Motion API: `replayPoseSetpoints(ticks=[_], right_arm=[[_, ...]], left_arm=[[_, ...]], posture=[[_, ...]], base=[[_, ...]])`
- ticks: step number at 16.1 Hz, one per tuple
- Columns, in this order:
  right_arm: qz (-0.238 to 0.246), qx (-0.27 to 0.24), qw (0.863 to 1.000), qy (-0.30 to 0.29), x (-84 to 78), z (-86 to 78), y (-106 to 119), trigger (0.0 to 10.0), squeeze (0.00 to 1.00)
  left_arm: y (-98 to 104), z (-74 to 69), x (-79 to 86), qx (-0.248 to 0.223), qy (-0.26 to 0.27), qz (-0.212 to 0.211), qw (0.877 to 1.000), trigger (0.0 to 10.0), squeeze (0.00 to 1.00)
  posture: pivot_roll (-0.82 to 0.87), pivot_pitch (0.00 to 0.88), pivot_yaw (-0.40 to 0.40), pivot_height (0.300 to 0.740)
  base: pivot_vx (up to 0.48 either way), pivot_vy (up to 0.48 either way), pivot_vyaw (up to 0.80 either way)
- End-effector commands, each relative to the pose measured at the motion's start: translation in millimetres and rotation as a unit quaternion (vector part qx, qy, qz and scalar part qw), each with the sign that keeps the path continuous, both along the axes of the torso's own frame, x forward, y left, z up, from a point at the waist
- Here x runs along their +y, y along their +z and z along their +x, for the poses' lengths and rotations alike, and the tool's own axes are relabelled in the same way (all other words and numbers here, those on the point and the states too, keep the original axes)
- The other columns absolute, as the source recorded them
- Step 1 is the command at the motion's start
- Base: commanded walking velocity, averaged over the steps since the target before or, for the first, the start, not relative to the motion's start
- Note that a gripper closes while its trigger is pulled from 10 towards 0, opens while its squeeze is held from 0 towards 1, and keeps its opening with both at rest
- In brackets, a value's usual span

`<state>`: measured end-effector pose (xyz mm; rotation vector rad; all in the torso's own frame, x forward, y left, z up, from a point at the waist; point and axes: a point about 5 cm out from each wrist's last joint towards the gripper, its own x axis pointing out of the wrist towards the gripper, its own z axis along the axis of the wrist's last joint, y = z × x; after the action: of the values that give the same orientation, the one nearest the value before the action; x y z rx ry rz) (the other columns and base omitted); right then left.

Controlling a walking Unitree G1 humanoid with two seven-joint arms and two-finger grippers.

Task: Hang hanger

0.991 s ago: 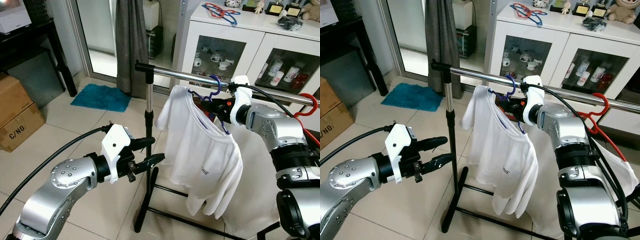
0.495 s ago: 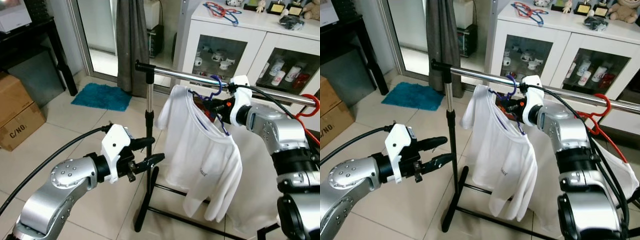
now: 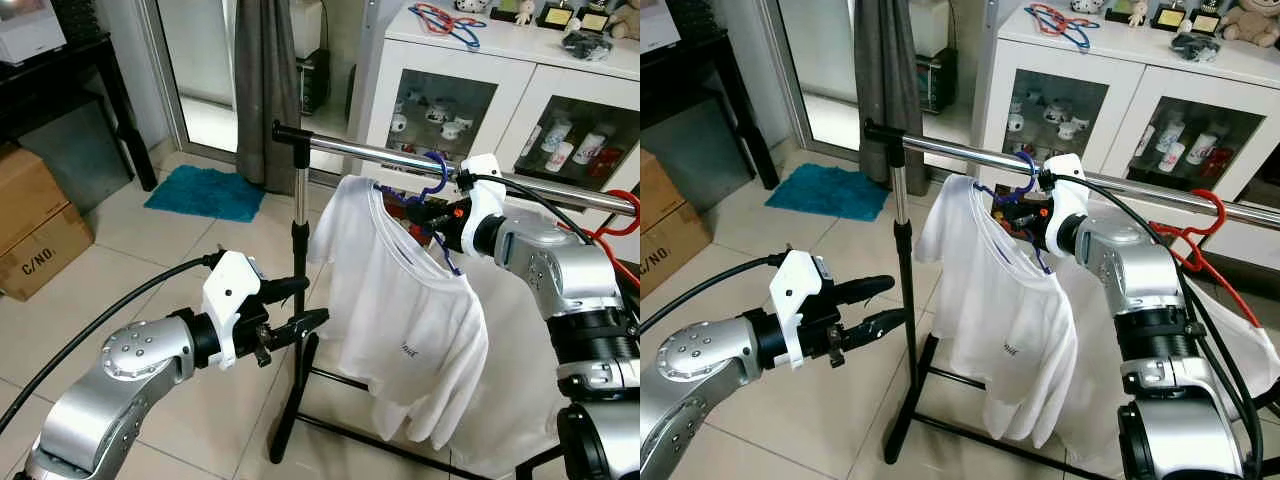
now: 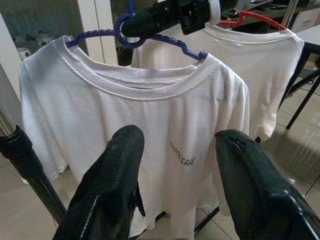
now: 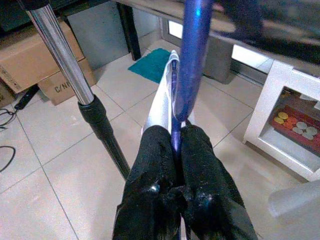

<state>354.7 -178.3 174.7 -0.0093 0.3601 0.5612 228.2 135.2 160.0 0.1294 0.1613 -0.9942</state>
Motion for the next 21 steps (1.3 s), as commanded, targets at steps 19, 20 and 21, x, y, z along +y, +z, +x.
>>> replayPoseSetpoints(ticks=[19, 20, 21], right_arm=[[0.037, -0.078, 0.992, -0.09, -0.5, -84.2, -2, 0.0, 0.0], [0.041, -0.079, 0.992, -0.094, 1.7, -87.0, -4, 0.0, 0.0], [0.044, -0.079, 0.992, -0.093, 4.1, -88.7, -5, 0.0, 0.0]], left_arm=[[-7, 19.9, 0.4, -0.036, 0.176, -0.008, 0.984, 10.0, 0.0], [-7, 20.1, -0.3, -0.034, 0.174, -0.009, 0.984, 10.0, 0.0], [-7, 20.1, -0.9, -0.034, 0.173, -0.009, 0.984, 10.0, 0.0]], posture=[[0.01, 0.0, -0.038, 0.74], [0.01, 0.0, -0.038, 0.74], [0.01, 0.0, -0.035, 0.74]], base=[[0.0, 0.0, 0.0], [-0.244, 0.0, 0.0], [-0.255, 0.0, 0.0]])
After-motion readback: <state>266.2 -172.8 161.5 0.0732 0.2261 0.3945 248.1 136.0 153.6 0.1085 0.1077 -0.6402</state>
